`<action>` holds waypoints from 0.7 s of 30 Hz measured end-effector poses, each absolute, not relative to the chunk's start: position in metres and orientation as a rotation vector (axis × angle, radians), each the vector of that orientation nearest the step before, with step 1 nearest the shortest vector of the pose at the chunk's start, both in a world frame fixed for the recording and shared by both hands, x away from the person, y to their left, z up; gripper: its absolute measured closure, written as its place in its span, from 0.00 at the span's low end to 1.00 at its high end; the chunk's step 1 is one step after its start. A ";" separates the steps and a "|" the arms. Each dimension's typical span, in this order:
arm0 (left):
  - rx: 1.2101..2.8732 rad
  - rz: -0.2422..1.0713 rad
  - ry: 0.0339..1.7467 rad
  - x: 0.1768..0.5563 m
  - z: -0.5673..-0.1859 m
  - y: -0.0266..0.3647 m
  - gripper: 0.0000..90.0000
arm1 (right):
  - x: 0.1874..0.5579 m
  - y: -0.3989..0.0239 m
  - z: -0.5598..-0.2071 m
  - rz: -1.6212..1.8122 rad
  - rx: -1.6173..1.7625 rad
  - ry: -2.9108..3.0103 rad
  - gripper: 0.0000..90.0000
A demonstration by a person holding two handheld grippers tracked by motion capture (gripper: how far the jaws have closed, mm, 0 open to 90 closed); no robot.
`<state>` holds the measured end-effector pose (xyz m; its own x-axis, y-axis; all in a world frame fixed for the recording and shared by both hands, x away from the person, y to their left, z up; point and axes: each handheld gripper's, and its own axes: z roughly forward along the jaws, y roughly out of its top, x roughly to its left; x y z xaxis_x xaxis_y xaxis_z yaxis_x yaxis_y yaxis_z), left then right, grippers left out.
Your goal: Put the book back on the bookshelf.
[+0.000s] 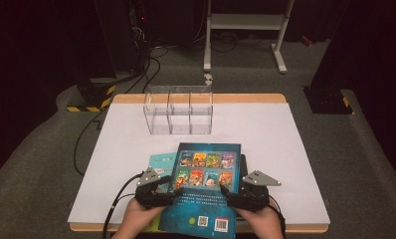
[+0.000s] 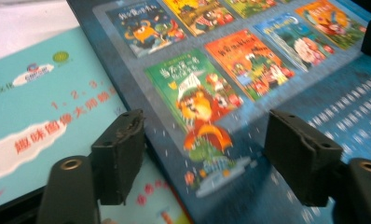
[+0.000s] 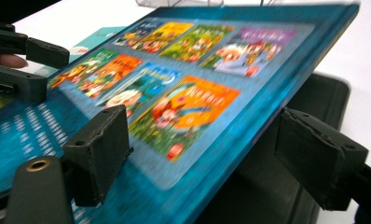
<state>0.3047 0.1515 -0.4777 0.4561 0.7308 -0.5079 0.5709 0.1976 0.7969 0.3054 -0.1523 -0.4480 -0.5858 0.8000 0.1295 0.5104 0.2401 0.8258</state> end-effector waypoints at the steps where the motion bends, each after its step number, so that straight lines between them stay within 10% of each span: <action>1: 1.463 0.151 1.216 0.304 -0.479 0.152 0.33 | 0.304 -0.153 -0.448 1.277 1.224 2.205 0.19; 21: 1.451 0.176 1.255 0.340 -0.475 0.144 0.35 | 0.356 -0.151 -0.442 1.246 1.298 2.249 0.23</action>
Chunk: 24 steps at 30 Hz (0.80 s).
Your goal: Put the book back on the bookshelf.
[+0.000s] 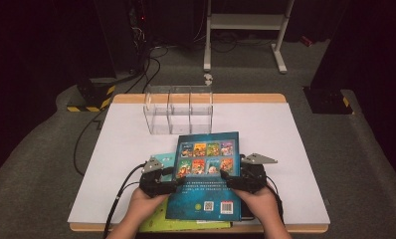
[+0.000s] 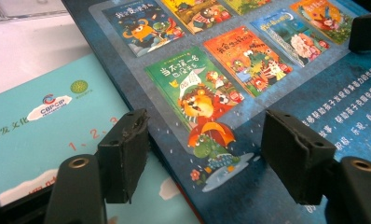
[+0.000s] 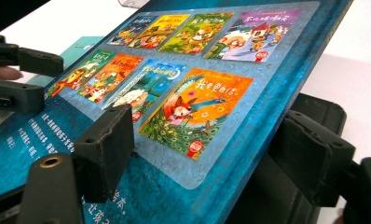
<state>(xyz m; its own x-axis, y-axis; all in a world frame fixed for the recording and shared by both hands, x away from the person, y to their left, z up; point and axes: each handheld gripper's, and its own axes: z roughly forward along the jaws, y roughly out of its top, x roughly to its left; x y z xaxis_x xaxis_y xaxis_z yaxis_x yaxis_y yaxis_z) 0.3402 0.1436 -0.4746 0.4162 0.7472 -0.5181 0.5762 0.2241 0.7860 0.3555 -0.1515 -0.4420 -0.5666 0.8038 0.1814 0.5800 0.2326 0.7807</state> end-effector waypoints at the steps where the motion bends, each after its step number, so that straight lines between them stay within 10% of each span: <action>1: 1.447 0.181 1.257 0.340 -0.475 0.144 0.32 | 0.355 -0.150 -0.441 1.229 1.291 2.244 0.21; 9: 1.445 0.178 1.256 0.339 -0.478 0.145 0.27 | 0.355 -0.143 -0.444 1.224 1.309 2.307 0.16; 24: 1.438 0.159 1.250 0.338 -0.479 0.145 0.29 | 0.349 -0.151 -0.435 1.228 1.334 2.296 0.42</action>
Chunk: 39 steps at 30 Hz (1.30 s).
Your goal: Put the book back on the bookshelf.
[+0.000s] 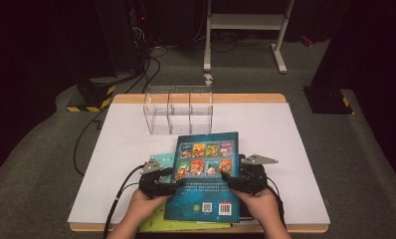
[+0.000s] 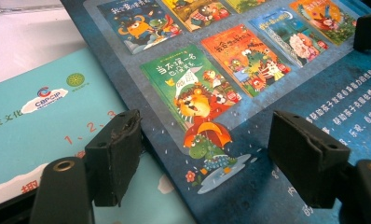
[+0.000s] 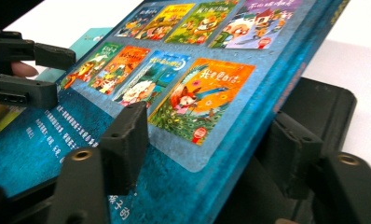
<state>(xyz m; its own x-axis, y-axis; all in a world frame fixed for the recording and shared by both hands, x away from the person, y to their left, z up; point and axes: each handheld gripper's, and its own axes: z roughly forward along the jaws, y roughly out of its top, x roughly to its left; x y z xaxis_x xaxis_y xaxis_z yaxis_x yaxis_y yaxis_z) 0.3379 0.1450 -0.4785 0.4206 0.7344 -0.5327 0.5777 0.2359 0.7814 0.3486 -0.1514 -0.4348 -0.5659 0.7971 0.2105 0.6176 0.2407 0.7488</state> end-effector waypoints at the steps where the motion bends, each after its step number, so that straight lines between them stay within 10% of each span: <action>1: 1.437 0.158 1.250 0.338 -0.479 0.145 0.28 | 0.349 -0.152 -0.435 1.231 1.328 2.295 0.42; 12: 1.436 0.165 1.249 0.338 -0.479 0.145 0.28 | 0.357 -0.150 -0.443 1.283 1.354 2.347 0.28; 39: 1.388 0.105 1.273 0.341 -0.479 0.150 0.21 | 0.339 -0.152 -0.425 1.305 1.191 2.261 0.50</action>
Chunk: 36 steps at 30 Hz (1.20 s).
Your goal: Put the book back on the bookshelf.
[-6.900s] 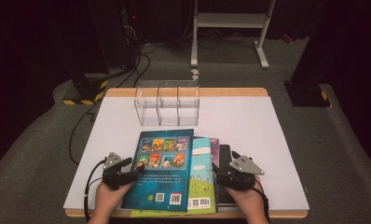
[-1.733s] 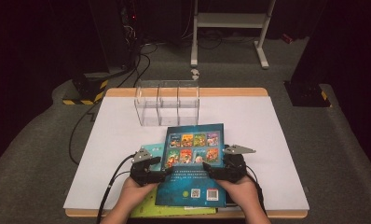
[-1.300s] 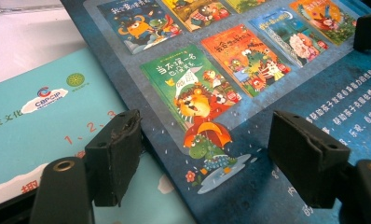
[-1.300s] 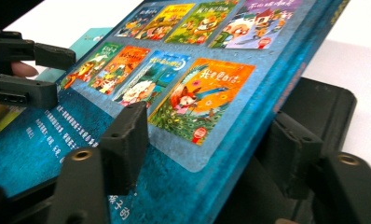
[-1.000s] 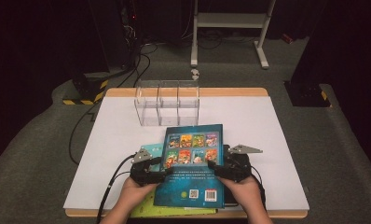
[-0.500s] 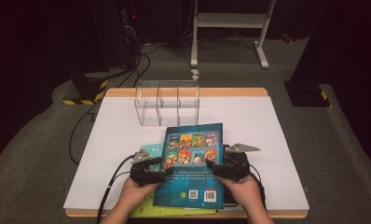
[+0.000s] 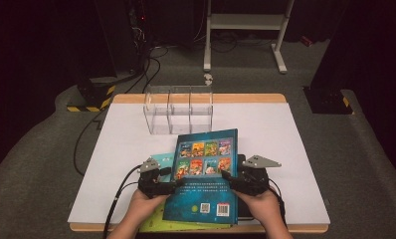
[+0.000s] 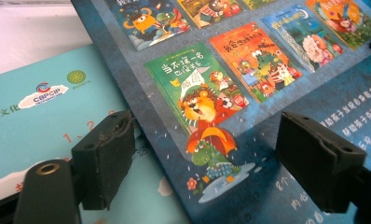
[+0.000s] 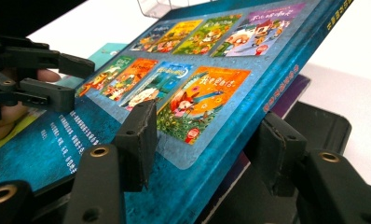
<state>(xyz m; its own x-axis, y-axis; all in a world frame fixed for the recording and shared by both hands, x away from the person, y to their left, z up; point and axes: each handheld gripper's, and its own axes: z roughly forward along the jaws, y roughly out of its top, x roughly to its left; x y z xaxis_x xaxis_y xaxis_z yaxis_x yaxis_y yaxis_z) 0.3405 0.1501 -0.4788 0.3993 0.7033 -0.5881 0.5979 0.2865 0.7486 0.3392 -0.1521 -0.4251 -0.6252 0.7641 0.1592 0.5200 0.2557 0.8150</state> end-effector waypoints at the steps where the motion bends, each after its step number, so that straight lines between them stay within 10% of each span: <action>1: 1.381 0.096 1.276 0.341 -0.479 0.150 0.21 | 0.339 -0.152 -0.425 1.305 1.191 2.261 0.50; 36: 1.294 -0.061 1.313 0.349 -0.476 0.157 0.12 | 0.324 -0.148 -0.414 1.379 0.989 2.206 0.52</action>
<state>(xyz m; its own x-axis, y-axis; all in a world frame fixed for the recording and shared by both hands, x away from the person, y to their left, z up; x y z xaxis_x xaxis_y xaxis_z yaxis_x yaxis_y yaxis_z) 0.3494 0.1570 -0.4757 0.3546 0.6024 -0.7151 0.6665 0.3736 0.6452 0.3244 -0.1479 -0.4144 -0.6922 0.7190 0.0629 0.3714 0.2801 0.8852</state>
